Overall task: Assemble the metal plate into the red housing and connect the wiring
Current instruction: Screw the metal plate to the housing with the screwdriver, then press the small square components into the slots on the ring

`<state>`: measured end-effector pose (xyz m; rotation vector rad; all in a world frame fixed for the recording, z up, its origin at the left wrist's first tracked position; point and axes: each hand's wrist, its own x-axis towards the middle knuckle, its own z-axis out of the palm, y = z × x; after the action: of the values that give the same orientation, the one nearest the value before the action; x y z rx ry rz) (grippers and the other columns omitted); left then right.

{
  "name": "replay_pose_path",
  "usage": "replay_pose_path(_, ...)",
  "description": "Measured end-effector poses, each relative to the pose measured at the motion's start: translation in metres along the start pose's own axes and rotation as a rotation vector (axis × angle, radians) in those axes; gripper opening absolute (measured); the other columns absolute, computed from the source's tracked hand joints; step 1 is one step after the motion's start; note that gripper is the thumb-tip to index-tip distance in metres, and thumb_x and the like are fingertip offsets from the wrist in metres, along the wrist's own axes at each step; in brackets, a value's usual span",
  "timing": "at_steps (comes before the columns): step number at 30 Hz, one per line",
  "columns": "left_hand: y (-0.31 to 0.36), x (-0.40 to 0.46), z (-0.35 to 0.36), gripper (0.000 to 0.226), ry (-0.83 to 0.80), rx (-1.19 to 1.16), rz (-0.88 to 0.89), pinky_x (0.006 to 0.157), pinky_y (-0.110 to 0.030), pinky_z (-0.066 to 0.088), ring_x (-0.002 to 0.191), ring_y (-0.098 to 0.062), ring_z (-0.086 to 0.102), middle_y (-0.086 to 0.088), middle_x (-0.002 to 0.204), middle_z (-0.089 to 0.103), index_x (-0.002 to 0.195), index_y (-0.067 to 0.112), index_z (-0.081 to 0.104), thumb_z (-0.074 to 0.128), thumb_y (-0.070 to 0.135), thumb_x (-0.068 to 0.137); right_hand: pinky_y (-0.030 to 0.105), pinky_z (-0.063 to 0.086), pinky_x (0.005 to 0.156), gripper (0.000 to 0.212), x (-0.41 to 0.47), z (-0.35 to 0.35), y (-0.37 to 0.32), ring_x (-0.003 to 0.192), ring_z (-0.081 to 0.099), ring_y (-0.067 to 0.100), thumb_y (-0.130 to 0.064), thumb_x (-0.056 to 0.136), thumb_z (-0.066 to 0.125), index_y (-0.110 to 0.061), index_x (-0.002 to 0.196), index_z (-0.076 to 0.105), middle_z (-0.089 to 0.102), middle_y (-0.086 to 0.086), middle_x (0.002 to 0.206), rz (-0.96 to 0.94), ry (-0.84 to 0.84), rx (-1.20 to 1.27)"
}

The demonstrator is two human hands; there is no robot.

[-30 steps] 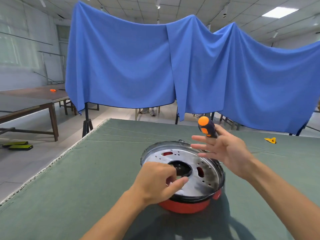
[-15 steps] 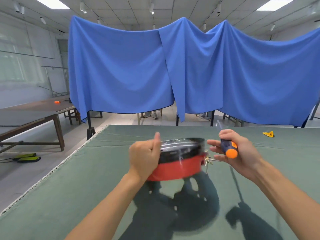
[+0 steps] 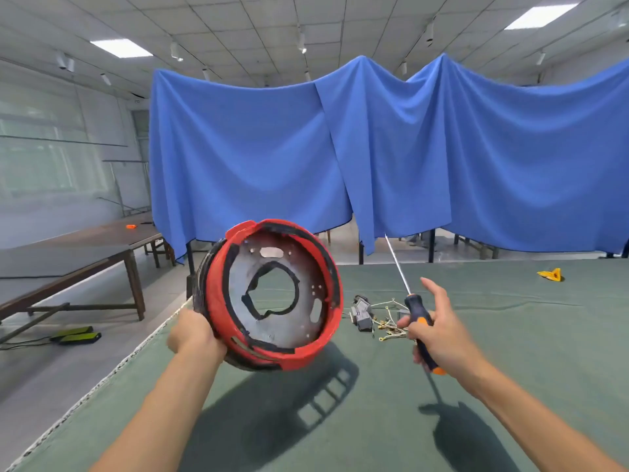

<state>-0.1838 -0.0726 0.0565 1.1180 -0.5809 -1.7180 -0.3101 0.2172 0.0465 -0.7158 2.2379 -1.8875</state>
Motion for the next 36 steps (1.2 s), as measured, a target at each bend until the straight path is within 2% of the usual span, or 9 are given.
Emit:
replay_pose_path(2,-0.007,0.009,-0.007,0.022,-0.084,-0.01,-0.181,0.08,-0.036,0.053,0.088,-0.021,0.064,0.003,0.109,0.065,0.104,0.014,0.059,0.046,0.01,0.087,0.03,0.037,0.046,0.071,0.006,0.012,0.012,0.033,0.048,0.019,0.01,0.084,0.044,-0.035,0.136,0.026,0.064,0.012,0.096,0.033,-0.001,-0.006)
replay_pose_path(6,-0.03,0.017,-0.01,0.007,-0.185,0.05,-0.273,0.084,-0.042,0.052,0.084,-0.025,0.063,-0.004,0.105,0.067,0.095,0.012,0.058,0.054,0.012,0.088,0.021,0.036,0.036,0.055,0.015,0.03,0.033,0.031,0.05,0.021,0.004,0.085,0.053,-0.021,0.132,0.039,0.063,0.012,0.096,0.072,0.014,-0.029)
replay_pose_path(11,-0.048,0.033,-0.012,0.038,-0.266,0.062,-0.441,0.098,-0.05,0.046,0.11,-0.026,0.062,-0.003,0.124,0.064,0.127,0.016,0.058,0.042,0.031,0.096,0.041,0.049,0.047,0.037,0.025,0.043,0.051,0.03,0.05,0.022,-0.001,0.085,0.059,-0.025,0.111,0.05,0.061,0.006,0.087,0.109,0.031,-0.048)
replay_pose_path(14,-0.054,0.044,-0.012,0.041,-0.25,0.064,-0.452,0.1,-0.049,0.045,0.111,-0.023,0.061,0.0,0.125,0.063,0.126,0.019,0.059,0.037,0.039,0.098,0.025,0.039,0.04,0.018,0.033,0.049,0.058,0.031,0.049,0.022,-0.017,0.093,0.053,-0.027,0.109,0.052,0.066,0.006,0.085,0.104,0.042,-0.013)
replay_pose_path(18,-0.064,0.045,-0.014,0.043,-0.248,0.069,-0.303,0.096,-0.049,0.048,0.103,-0.024,0.063,-0.004,0.114,0.066,0.12,0.016,0.061,0.036,0.045,0.099,0.02,0.034,0.037,0.021,0.04,0.067,0.067,0.033,0.05,0.021,-0.029,0.095,0.054,-0.023,0.115,0.051,0.067,0.01,0.088,0.123,0.051,0.042)
replay_pose_path(23,-0.067,0.04,-0.021,0.03,-0.156,0.357,0.143,0.059,-0.032,0.04,0.064,-0.02,0.045,-0.005,0.067,0.051,0.068,0.012,0.048,0.043,0.028,0.092,0.019,0.032,0.031,0.021,0.036,0.072,0.074,0.033,0.05,0.022,-0.015,0.093,0.056,-0.027,0.111,0.052,0.07,0.007,0.082,0.081,0.053,0.076)
replay_pose_path(29,-0.072,0.044,-0.026,0.021,-0.163,0.536,0.274,0.065,-0.031,0.032,0.065,-0.02,0.037,-0.003,0.066,0.043,0.069,0.013,0.044,0.043,0.016,0.09,0.024,0.036,0.034,0.025,0.031,0.068,0.073,0.038,0.051,0.021,-0.01,0.092,0.055,-0.035,0.097,0.055,0.069,0.006,0.076,0.012,0.027,0.023)
replay_pose_path(33,-0.072,0.044,-0.03,0.024,-0.196,0.623,0.342,0.064,-0.031,0.032,0.068,-0.024,0.035,-0.008,0.066,0.043,0.06,0.014,0.044,0.043,0.007,0.083,0.036,0.048,0.067,0.026,0.028,0.066,0.077,0.072,0.062,0.024,-0.026,0.085,0.061,-0.045,0.101,0.051,0.068,-0.004,0.08,-0.041,0.098,-0.351)
replay_pose_path(36,-0.069,0.039,-0.033,0.024,-0.173,0.619,0.442,0.091,-0.042,0.048,0.101,-0.034,0.056,-0.007,0.092,0.068,0.084,0.018,0.067,0.046,0.007,0.084,0.036,0.046,0.072,0.033,0.023,0.064,0.076,0.082,0.059,0.026,-0.03,0.081,0.062,-0.043,0.11,0.051,0.065,-0.005,0.085,-0.031,0.112,-0.472)
